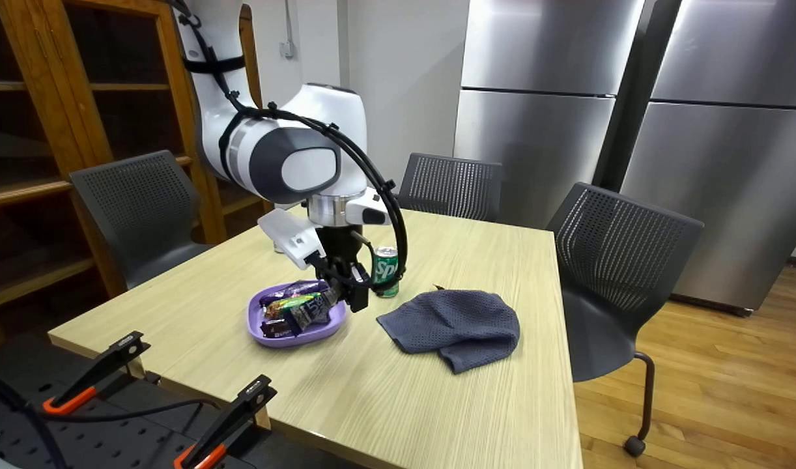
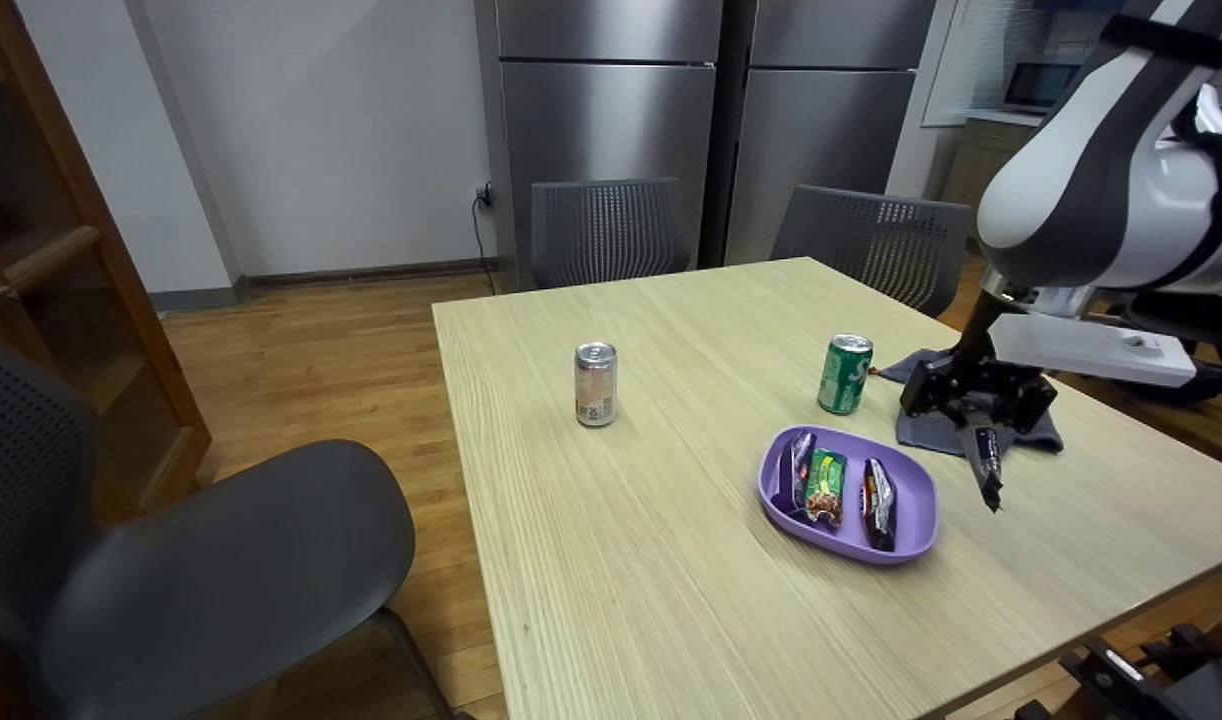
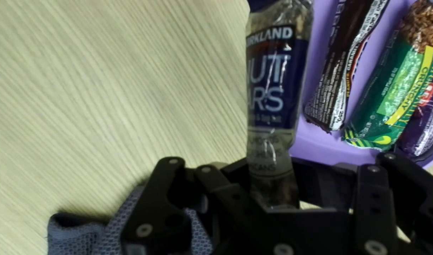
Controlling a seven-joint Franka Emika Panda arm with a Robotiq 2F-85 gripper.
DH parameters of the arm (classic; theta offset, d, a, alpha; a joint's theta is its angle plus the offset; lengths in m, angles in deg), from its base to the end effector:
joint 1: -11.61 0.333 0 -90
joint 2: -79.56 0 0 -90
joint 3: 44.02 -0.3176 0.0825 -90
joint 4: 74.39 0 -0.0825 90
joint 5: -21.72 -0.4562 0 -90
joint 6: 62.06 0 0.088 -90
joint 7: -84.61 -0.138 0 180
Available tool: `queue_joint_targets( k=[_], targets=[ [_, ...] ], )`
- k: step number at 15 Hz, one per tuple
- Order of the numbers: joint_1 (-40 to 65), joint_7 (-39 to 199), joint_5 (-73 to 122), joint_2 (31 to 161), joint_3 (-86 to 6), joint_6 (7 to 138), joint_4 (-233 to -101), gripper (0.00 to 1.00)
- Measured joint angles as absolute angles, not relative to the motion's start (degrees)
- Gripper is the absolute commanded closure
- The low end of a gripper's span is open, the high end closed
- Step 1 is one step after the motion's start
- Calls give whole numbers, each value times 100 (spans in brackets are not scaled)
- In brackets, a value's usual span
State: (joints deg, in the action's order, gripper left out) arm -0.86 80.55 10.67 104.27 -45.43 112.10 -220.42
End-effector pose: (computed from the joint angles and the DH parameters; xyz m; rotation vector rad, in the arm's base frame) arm 0.4465 -0.0994 0.0173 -3.0273 0.7052 -0.0943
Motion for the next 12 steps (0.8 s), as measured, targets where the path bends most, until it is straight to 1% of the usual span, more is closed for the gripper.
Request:
queue_joint_targets(
  k=[12],
  targets=[
    [390, 7591, 715, 10466, -4770, 10808, -21852, 100]
  ],
)
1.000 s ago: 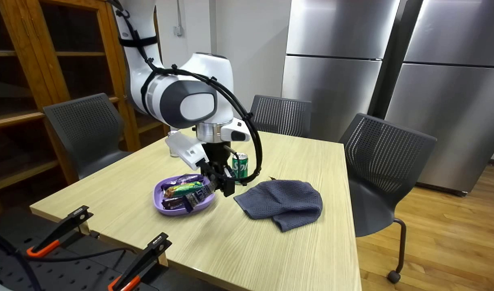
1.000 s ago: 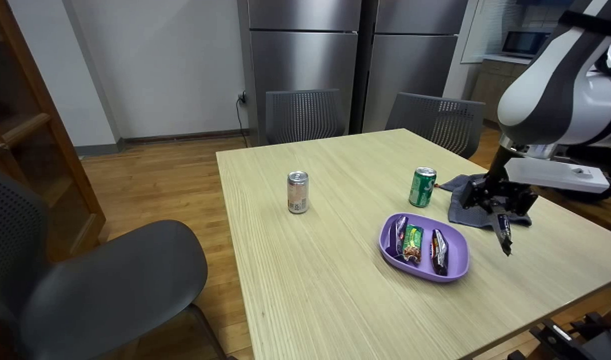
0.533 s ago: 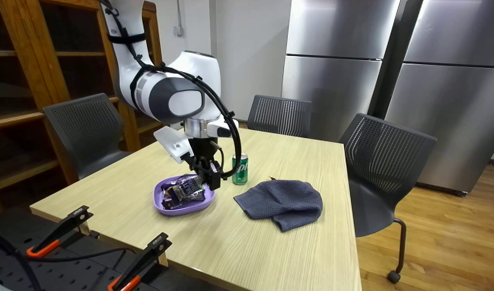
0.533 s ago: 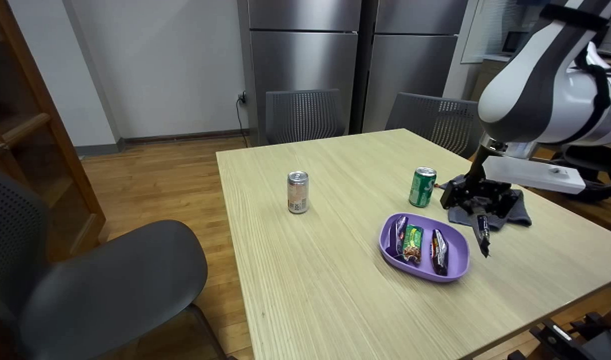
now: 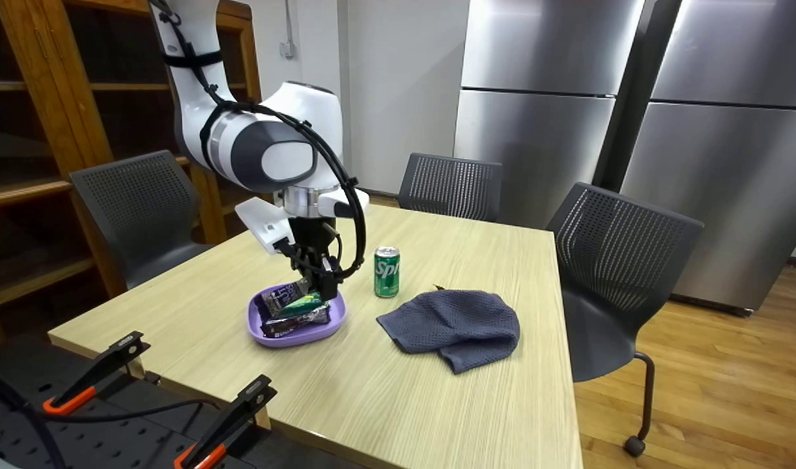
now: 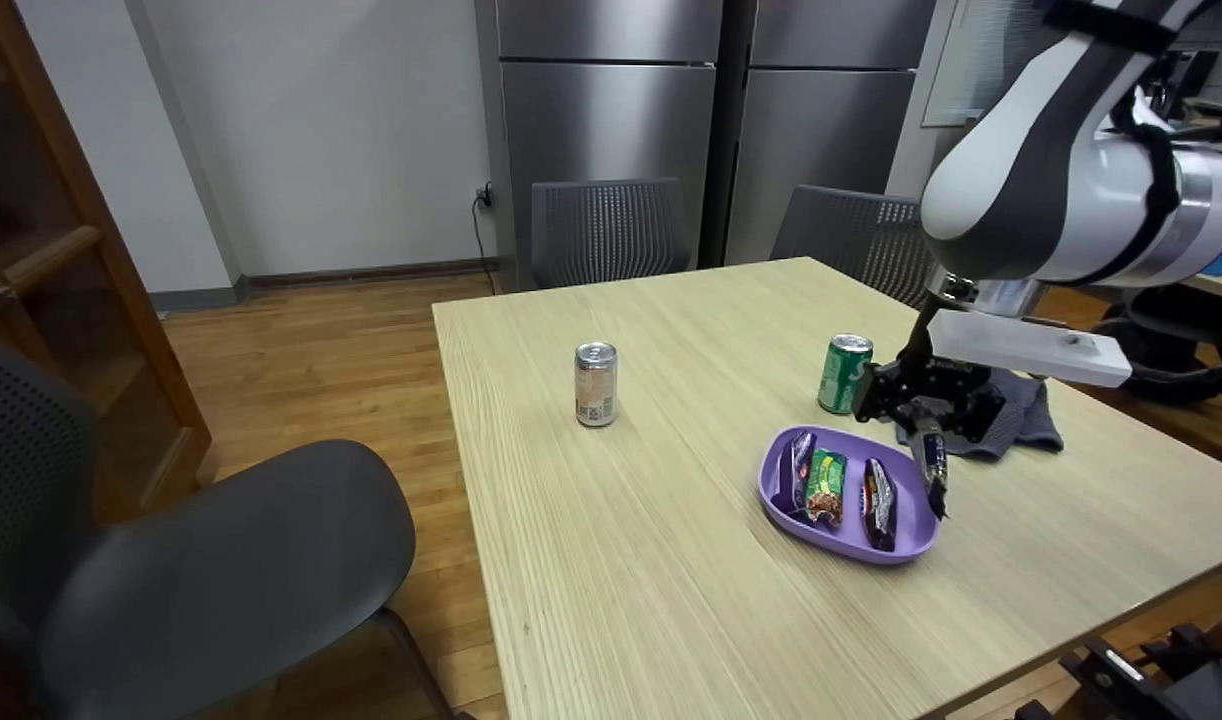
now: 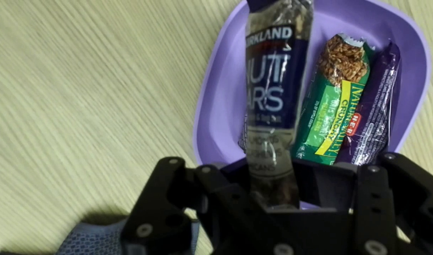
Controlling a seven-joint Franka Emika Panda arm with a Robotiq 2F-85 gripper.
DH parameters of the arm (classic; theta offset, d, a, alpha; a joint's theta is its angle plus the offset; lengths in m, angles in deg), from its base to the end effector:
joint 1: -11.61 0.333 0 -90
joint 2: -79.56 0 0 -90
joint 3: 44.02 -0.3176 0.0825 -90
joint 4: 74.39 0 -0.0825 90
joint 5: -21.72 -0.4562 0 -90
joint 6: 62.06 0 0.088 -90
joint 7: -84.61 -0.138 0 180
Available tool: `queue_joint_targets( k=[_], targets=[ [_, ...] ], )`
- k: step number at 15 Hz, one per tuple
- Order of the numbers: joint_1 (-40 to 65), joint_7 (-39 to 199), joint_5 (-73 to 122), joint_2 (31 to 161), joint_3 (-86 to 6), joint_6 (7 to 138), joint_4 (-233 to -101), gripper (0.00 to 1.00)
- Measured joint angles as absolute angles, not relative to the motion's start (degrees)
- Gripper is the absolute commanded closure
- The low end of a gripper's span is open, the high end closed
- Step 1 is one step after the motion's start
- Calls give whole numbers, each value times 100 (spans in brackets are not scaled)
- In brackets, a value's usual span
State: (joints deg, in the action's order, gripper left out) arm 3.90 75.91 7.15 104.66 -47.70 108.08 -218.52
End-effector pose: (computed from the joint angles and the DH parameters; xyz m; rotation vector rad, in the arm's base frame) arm 0.4623 -0.0426 0.0160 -2.9811 0.7275 -0.0160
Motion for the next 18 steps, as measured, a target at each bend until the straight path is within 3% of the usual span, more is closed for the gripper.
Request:
queue_joint_targets(
  k=[18],
  targets=[
    [502, 7429, 441, 10849, -4944, 10709, -21491, 100]
  ],
)
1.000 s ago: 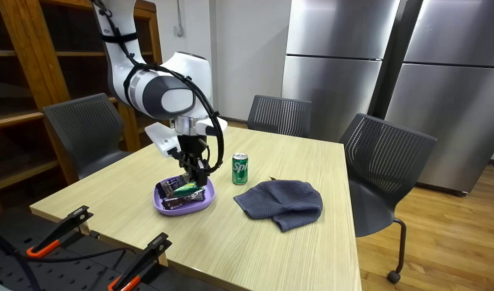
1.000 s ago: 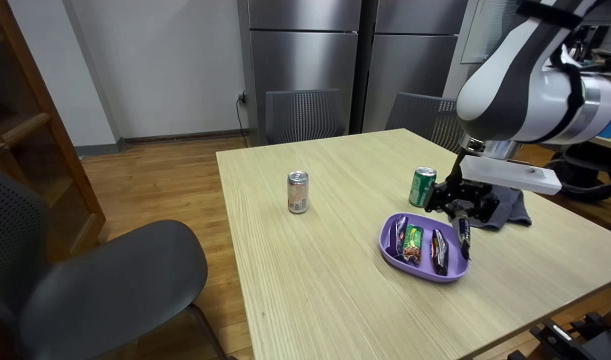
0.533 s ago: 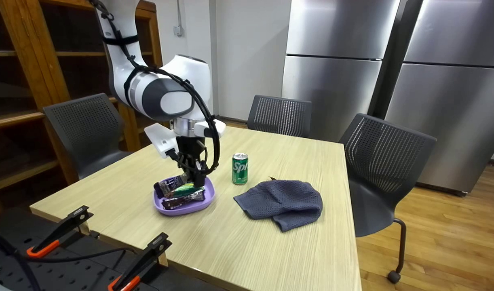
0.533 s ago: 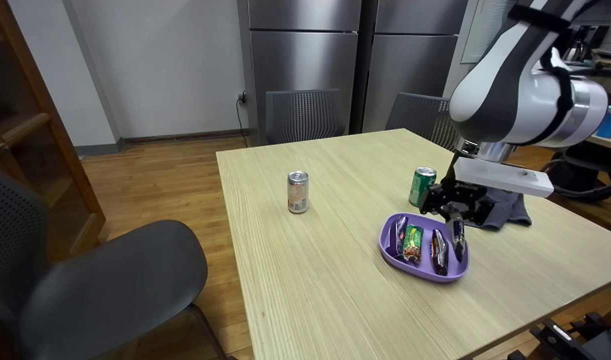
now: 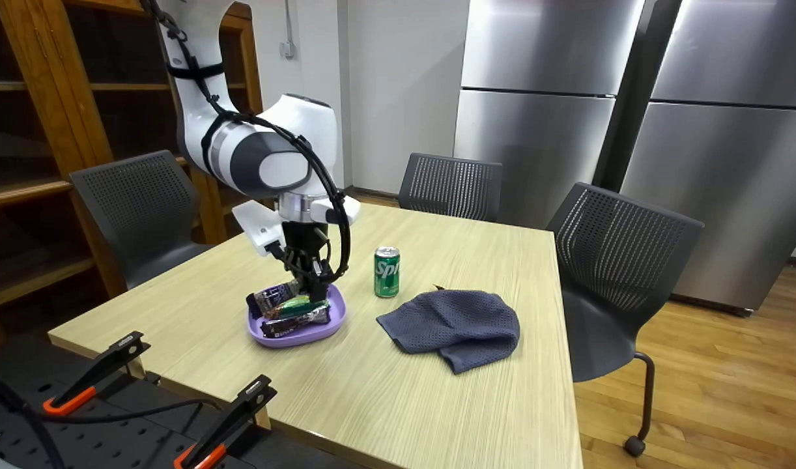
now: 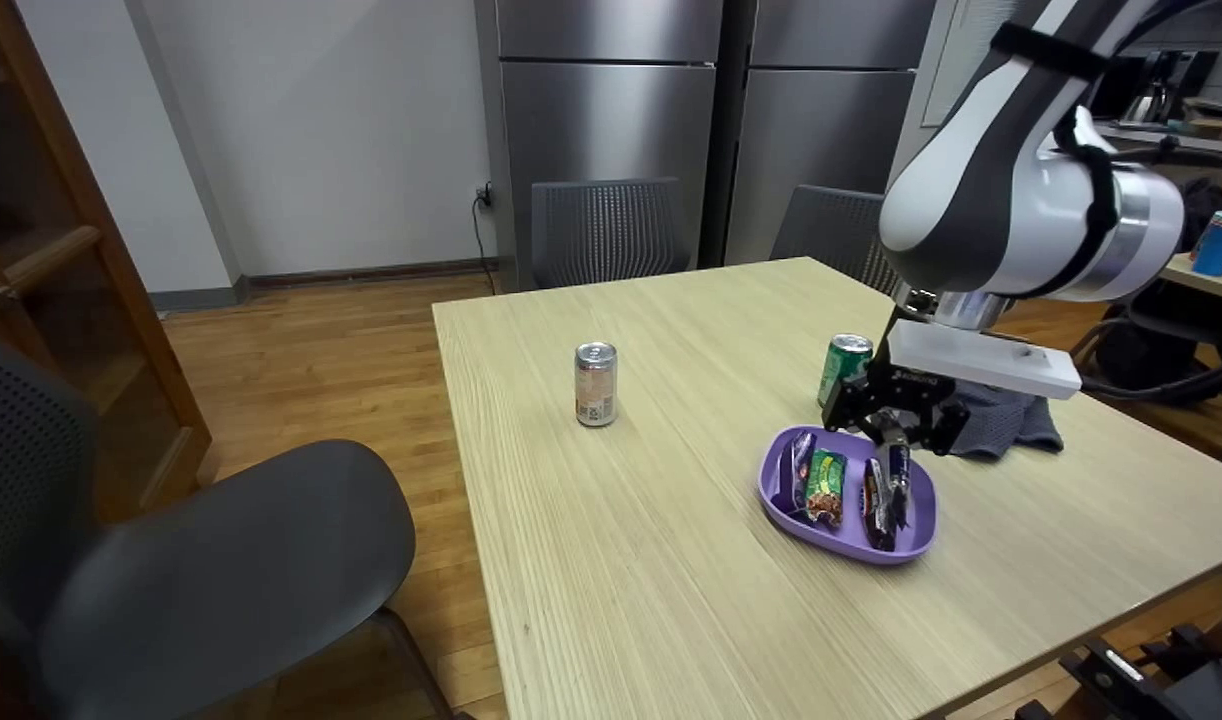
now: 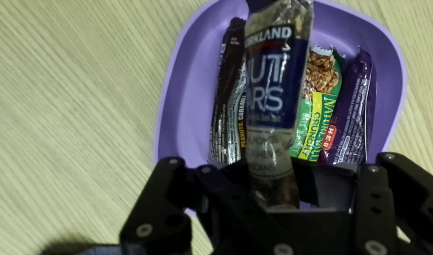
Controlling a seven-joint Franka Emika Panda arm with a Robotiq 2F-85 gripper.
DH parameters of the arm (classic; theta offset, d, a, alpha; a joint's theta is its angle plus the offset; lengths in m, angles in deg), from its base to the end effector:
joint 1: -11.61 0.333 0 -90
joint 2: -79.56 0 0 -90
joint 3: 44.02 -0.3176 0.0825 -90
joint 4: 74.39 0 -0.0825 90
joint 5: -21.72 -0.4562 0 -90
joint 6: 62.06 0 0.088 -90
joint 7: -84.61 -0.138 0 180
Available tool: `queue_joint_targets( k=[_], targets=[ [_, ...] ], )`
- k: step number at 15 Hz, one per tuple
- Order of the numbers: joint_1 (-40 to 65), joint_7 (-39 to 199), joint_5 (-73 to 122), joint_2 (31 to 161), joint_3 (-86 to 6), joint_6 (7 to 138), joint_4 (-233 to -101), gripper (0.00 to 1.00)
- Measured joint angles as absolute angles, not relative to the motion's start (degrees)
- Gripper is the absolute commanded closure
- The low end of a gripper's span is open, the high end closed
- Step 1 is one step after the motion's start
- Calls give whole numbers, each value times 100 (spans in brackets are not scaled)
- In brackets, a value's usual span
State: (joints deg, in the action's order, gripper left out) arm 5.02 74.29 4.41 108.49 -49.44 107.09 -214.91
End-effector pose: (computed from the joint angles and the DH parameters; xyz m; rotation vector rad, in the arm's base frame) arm 0.4754 -0.0180 -0.0009 -2.9431 0.7661 0.0267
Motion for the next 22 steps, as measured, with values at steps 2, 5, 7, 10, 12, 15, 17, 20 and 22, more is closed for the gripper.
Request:
queue_joint_targets(
  k=[2, 5, 7, 10, 12, 15, 17, 20, 22],
  targets=[
    [529, 7394, 441, 10908, -4944, 10709, -21443, 85],
    [557, 7362, 441, 10986, -4943, 10709, -21378, 60],
    [563, 7357, 441, 11002, -4942, 10709, -21352, 45],
    [564, 7352, 441, 11002, -4937, 10709, -21328, 24],
    [564, 7348, 441, 11002, -4935, 10709, -21321, 9],
    [564, 7346, 441, 11002, -4933, 10709, -21319, 0],
    [564, 7345, 441, 11002, -4931, 10709, -21319, 0],
    [560, 7345, 441, 11002, -4928, 10709, -21319, 0],
    [547, 7345, 441, 10998, -4926, 10709, -21321, 0]
  ],
)
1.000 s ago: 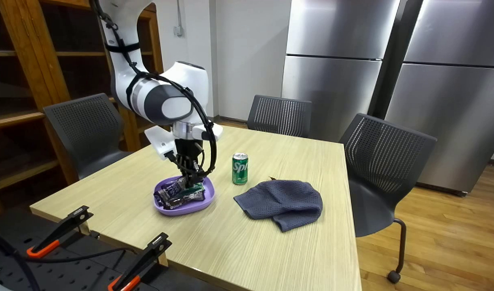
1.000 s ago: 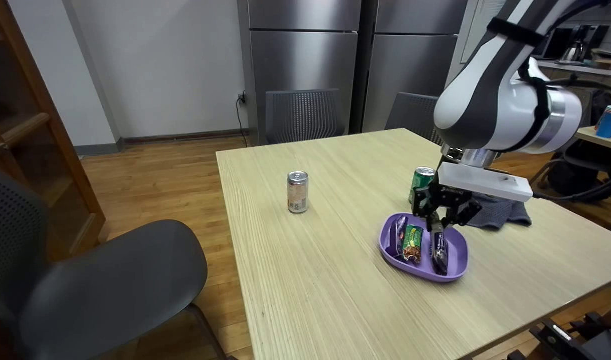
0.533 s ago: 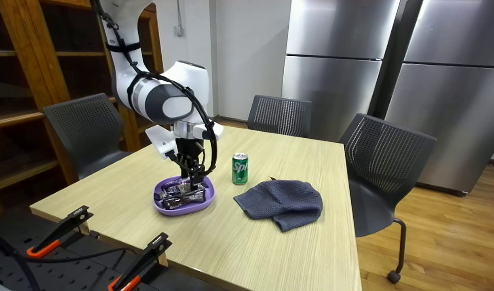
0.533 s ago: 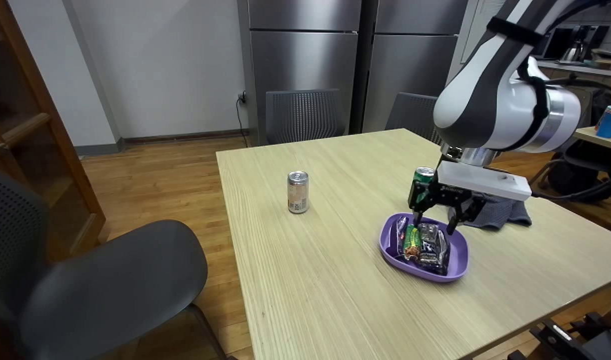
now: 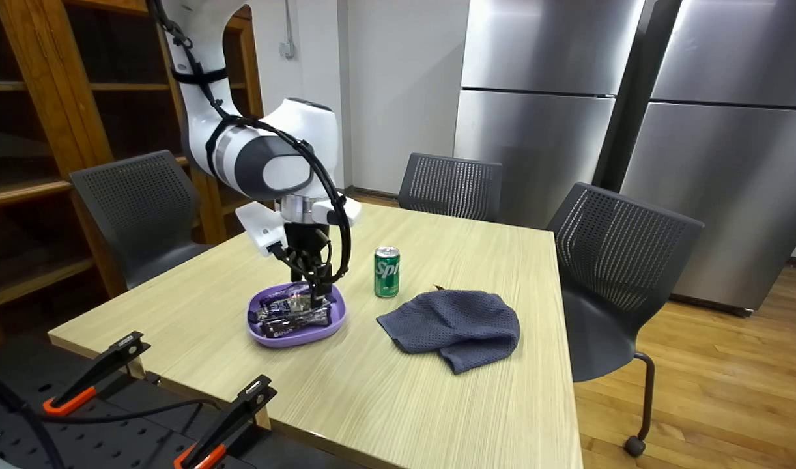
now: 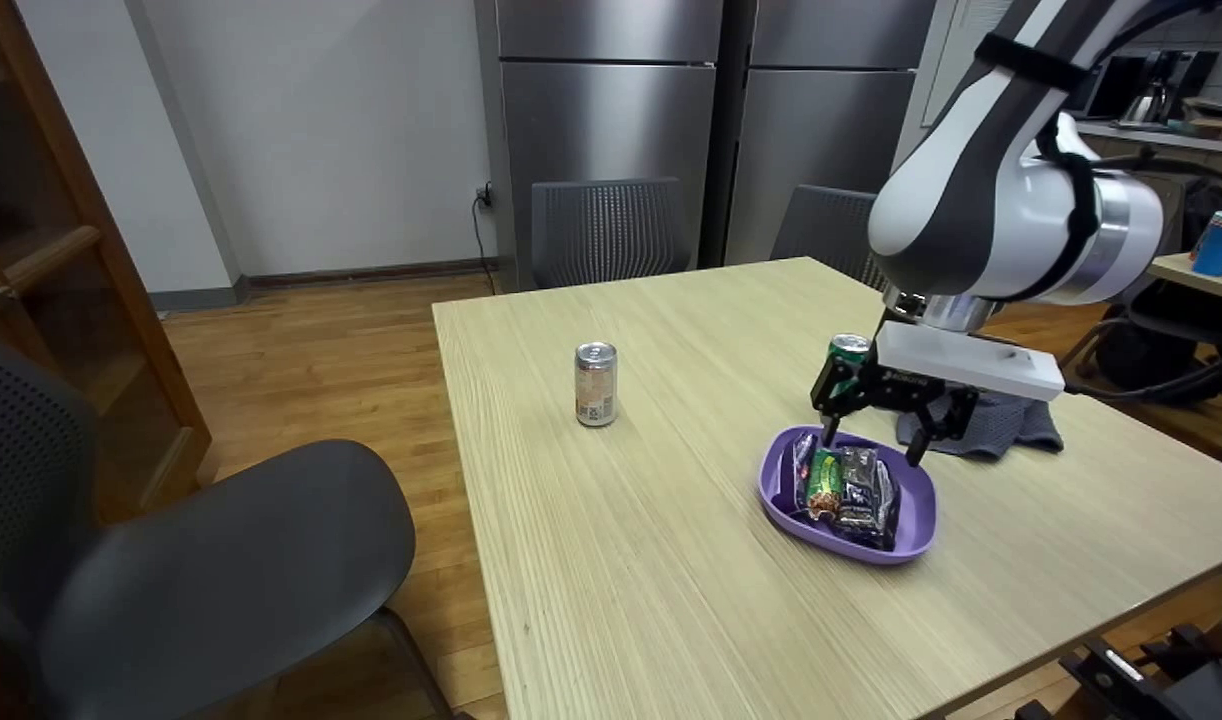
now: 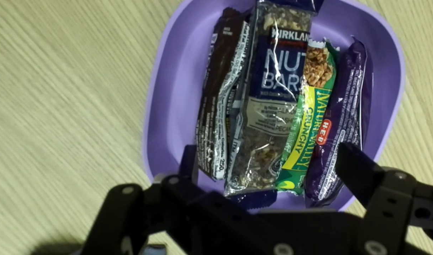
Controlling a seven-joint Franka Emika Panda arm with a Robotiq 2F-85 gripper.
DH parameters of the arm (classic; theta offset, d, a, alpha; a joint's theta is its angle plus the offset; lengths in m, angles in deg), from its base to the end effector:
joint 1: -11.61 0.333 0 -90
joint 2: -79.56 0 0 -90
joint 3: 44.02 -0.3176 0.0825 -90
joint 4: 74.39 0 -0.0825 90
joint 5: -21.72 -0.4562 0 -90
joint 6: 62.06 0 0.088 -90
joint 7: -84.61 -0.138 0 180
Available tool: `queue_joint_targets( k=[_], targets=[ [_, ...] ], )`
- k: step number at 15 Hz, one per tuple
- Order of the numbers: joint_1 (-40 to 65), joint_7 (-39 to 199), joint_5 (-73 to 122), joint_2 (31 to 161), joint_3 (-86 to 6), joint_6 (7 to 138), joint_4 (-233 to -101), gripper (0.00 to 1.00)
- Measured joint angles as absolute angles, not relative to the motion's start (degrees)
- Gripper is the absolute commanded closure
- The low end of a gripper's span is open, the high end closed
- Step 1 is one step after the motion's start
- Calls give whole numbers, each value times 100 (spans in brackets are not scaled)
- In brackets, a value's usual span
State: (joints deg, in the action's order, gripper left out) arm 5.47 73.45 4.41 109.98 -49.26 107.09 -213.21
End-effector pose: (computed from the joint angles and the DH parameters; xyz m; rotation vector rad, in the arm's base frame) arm 0.4836 -0.0160 -0.0059 -2.9378 0.7815 0.0229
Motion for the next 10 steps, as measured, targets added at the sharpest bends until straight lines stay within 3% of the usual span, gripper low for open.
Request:
queue_joint_targets(
  k=[10],
  targets=[
    [301, 7550, 442, 10769, -4753, 10710, -21480, 0]
  ],
)
